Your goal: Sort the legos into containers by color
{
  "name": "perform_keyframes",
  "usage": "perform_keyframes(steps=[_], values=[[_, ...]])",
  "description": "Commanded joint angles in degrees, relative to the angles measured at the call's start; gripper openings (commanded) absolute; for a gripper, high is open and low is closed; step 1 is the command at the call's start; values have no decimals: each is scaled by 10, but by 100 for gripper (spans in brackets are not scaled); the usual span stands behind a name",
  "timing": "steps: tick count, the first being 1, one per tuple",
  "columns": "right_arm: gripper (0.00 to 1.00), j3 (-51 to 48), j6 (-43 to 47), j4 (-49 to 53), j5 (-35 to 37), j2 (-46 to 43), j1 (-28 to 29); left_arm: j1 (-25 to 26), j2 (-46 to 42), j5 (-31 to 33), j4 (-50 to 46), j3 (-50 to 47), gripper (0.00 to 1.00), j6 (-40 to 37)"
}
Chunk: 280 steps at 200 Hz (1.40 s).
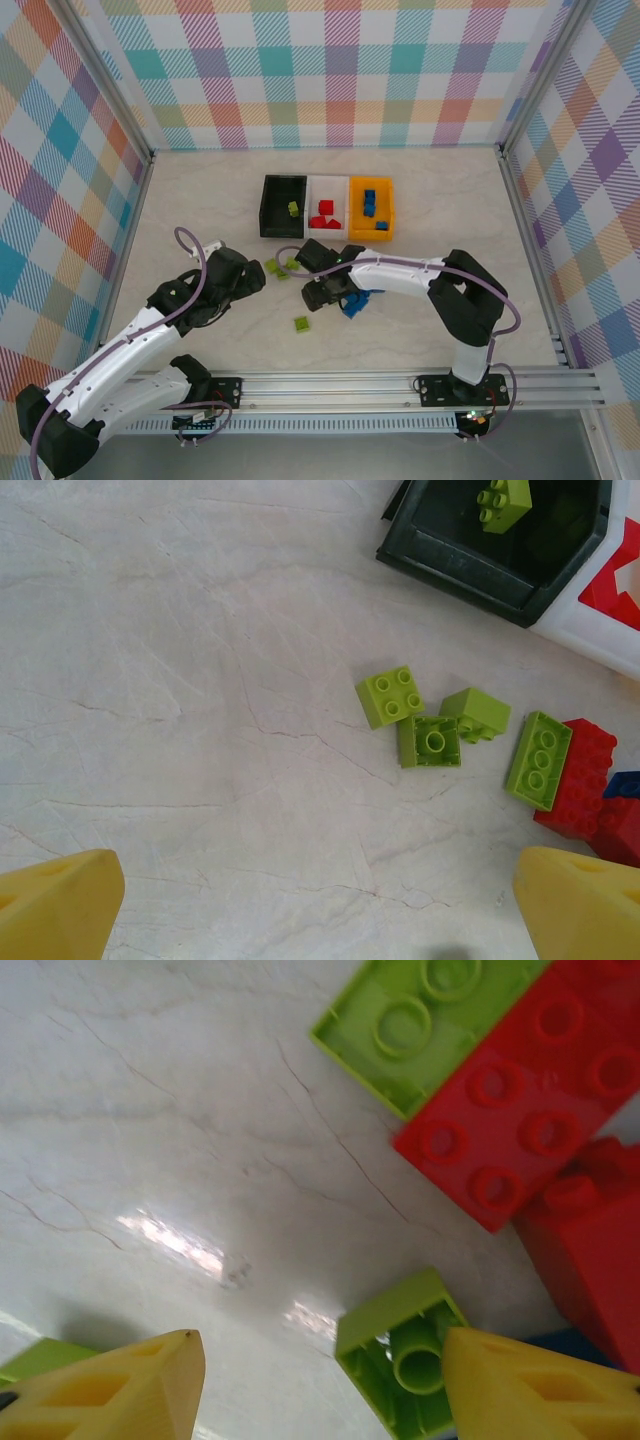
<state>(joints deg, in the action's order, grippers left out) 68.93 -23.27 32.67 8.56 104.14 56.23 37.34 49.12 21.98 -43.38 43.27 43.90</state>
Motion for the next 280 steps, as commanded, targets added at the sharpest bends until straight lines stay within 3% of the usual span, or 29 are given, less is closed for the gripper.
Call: perform_keyframes(steps=[1,68,109,193,243,280], values=[[65,-20,-4,16,7,-19,-9,-4,1,-3,6,-3,100,-7],[66,-22,7,13,50,-44,-14,-6,3,-8,7,-2,100,-8],[65,-20,15,15,38,-37,-30,-6,5,-15,16,-6,100,-5],[53,-8,32,19,18,18,-21,-8,13,-13,15,-6,100,-7],[51,-4,37,30,34,37,-5,-11,16,-15,16,-1,100,-10],[37,2,34,17,46,39,-6,-13,20,-16,16,1,100,-12]])
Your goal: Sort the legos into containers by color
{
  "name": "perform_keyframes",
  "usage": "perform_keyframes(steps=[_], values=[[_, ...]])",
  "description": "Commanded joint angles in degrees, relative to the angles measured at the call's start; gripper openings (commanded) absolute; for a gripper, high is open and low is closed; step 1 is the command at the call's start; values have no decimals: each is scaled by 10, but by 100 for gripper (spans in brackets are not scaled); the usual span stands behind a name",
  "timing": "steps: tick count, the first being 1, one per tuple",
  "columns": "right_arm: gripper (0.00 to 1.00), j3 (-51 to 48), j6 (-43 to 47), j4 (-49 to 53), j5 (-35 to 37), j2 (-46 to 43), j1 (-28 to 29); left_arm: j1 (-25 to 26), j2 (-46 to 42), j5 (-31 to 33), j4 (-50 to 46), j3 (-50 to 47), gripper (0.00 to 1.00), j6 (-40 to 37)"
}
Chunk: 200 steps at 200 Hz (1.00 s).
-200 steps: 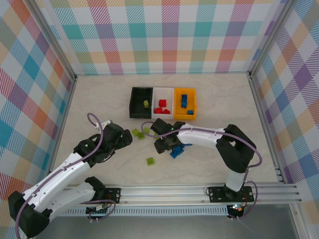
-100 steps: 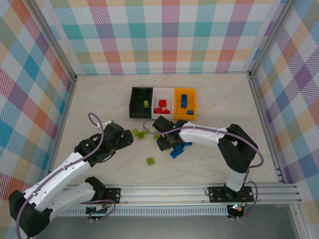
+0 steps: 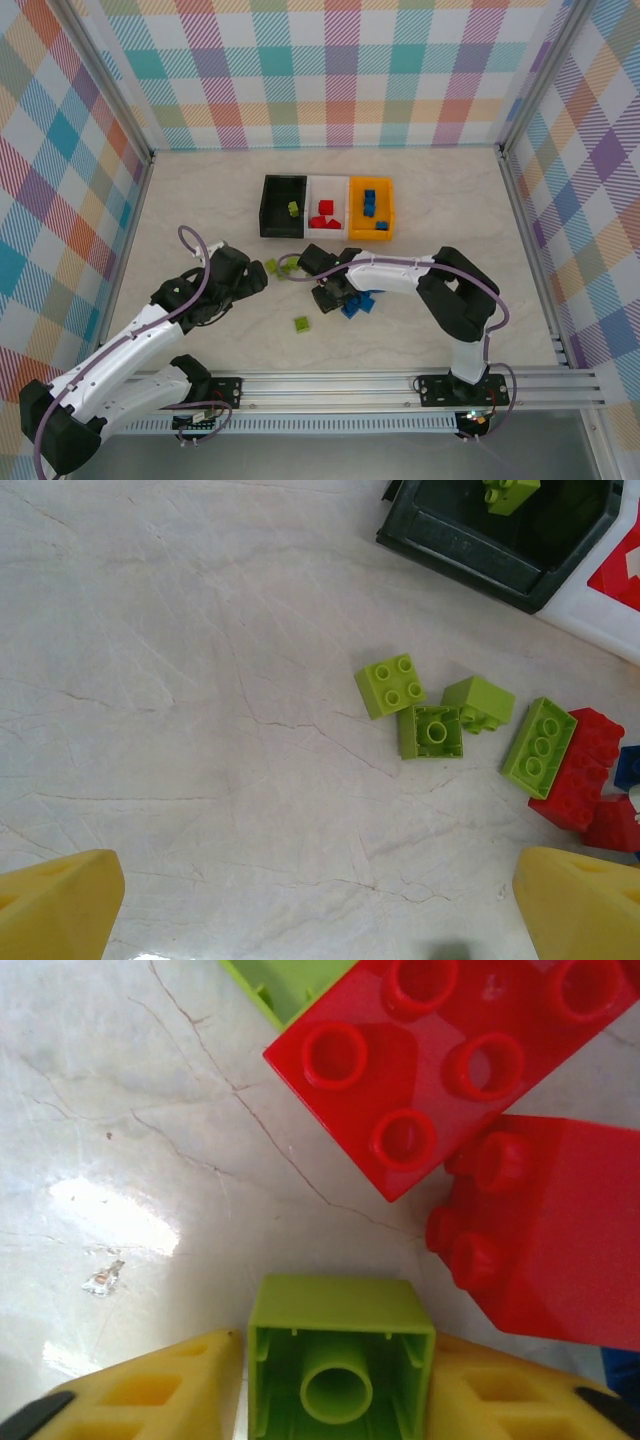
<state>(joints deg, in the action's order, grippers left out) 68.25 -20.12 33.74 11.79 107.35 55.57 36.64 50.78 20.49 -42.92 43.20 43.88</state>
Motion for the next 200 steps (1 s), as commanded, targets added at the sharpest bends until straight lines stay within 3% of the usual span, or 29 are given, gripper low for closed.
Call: perform_keyframes(steps=[1,36,60,109,165,179,200], values=[[37,9,3,5,14,6,0,-6,3,-2,12,1,100,-12],[32,38,23,-2,27,-48,-6,-7,-4,-4,14,-6,100,-19],[31,113,33,-9,-15,-50,-48,-7,-12,-13,22,-14,100,-21],[31,404,43,35,-58,134,-111,-7,-4,-50,30,-16,100,-33],[35,731,44,141,-85,345,-145,-6,19,-114,35,-24,100,-57],[39,790,43,157,-93,378,-148,-3,29,-126,34,-24,100,-58],[55,820,36,155,-101,385,-151,5,41,-137,34,-26,100,-63]])
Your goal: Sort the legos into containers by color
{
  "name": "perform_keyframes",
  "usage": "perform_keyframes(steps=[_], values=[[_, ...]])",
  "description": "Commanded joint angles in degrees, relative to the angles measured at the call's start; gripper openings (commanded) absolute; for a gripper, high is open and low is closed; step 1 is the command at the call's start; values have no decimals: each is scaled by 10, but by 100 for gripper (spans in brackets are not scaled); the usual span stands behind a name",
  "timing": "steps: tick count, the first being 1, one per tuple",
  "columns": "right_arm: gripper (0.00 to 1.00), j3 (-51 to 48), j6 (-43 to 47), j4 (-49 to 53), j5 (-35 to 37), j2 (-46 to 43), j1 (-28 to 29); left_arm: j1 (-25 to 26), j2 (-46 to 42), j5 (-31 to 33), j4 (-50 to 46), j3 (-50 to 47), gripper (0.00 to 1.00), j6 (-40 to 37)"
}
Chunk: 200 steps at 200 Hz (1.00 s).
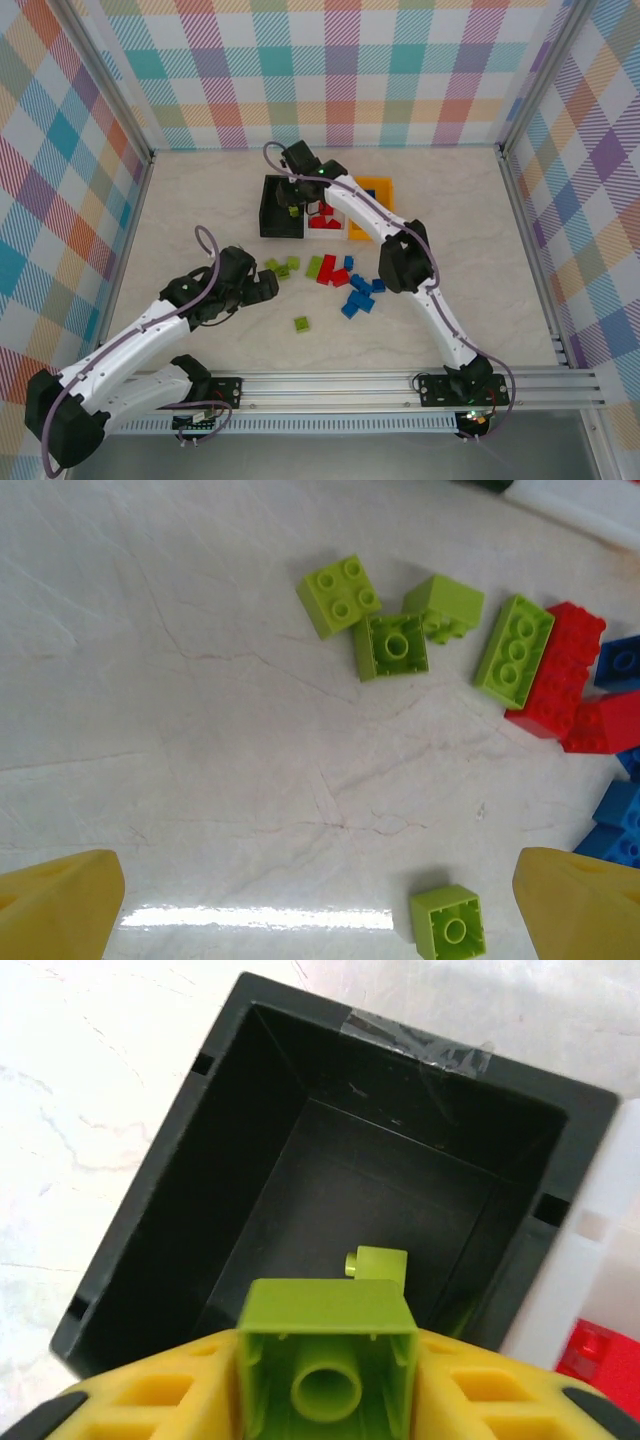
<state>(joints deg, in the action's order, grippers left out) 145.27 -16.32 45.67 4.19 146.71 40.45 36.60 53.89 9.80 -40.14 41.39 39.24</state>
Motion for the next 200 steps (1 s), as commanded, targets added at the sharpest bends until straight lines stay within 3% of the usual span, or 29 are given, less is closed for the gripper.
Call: perform_keyframes(steps=[1,36,100,143,200], values=[[56,49,-2,35,-26,-10,1,6,10,-30,7,-8,100,-17],[66,-29,-11,-16,-23,-98,0,44,50,-47,18,2,100,-25],[73,-503,-43,-211,3,-416,-4,157,218,-57,49,55,100,-47],[73,-677,-52,-241,26,-554,-5,184,320,-56,51,94,87,-66],[73,-759,-66,-249,47,-640,-23,211,396,-55,29,116,66,-75]])
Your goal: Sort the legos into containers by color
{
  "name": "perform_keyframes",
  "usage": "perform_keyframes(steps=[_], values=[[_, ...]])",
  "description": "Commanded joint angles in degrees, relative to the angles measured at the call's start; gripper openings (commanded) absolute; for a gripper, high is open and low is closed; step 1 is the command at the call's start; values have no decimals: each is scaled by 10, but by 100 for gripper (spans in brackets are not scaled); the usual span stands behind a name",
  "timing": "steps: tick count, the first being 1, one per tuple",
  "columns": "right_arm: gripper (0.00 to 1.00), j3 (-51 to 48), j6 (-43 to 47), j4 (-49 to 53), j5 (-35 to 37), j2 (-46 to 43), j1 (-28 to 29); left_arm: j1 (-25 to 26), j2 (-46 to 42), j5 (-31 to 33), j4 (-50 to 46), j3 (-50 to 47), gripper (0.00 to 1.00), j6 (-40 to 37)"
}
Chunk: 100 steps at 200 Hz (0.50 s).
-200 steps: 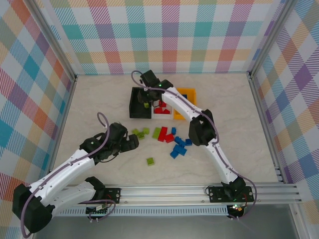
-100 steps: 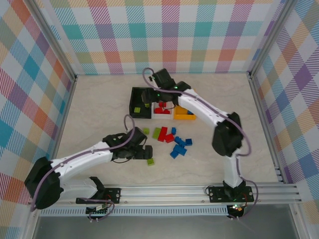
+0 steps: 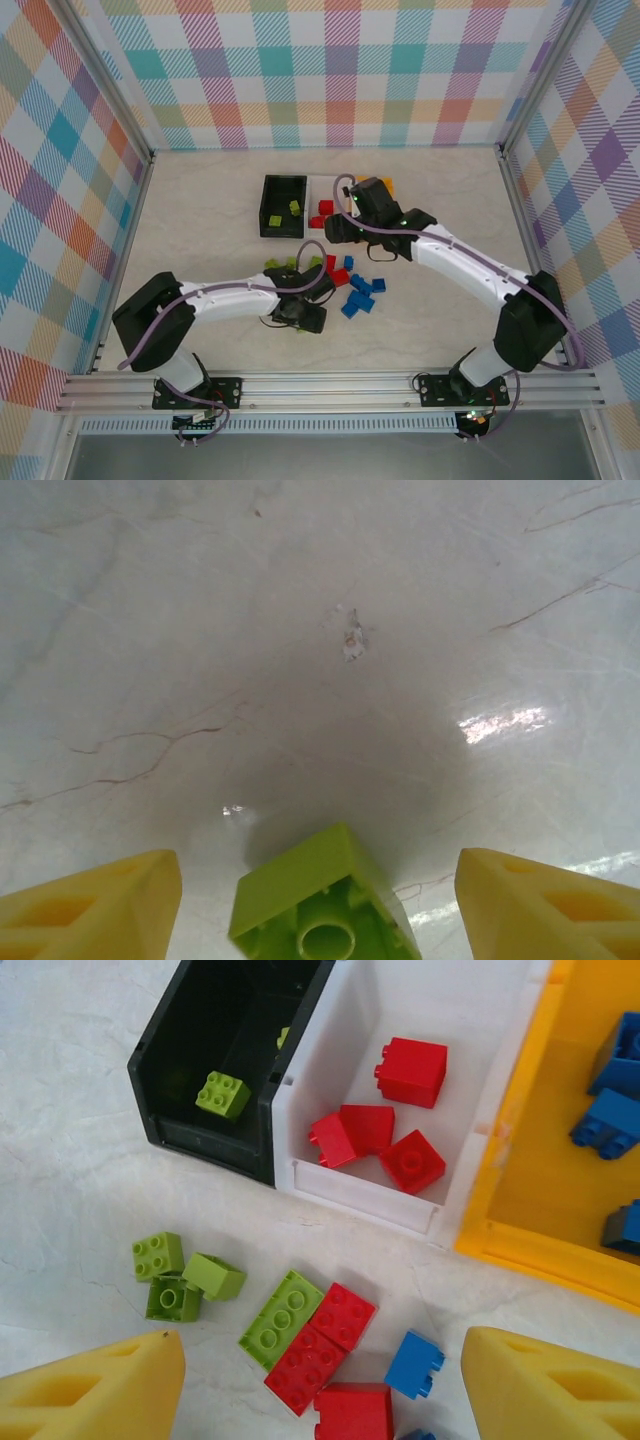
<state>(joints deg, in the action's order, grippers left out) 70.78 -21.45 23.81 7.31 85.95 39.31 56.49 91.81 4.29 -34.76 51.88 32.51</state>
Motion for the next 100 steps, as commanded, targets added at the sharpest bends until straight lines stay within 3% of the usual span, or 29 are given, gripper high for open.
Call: perform_keyframes(steps=[1,28,53,76,100], values=[[73,-15,-14,-31,16,-33,-13,13,17,0,-25,11,65,-8],[73,-22,-18,-29,20,-41,-21,20,20,11,-32,13,48,-5],[73,-26,-23,-28,17,-42,-28,20,10,34,-43,14,39,2],[73,-28,-25,-28,15,-44,-30,12,-14,65,-61,28,37,6],[73,-32,-29,-26,17,-47,-32,-43,-55,89,-73,62,36,-3]])
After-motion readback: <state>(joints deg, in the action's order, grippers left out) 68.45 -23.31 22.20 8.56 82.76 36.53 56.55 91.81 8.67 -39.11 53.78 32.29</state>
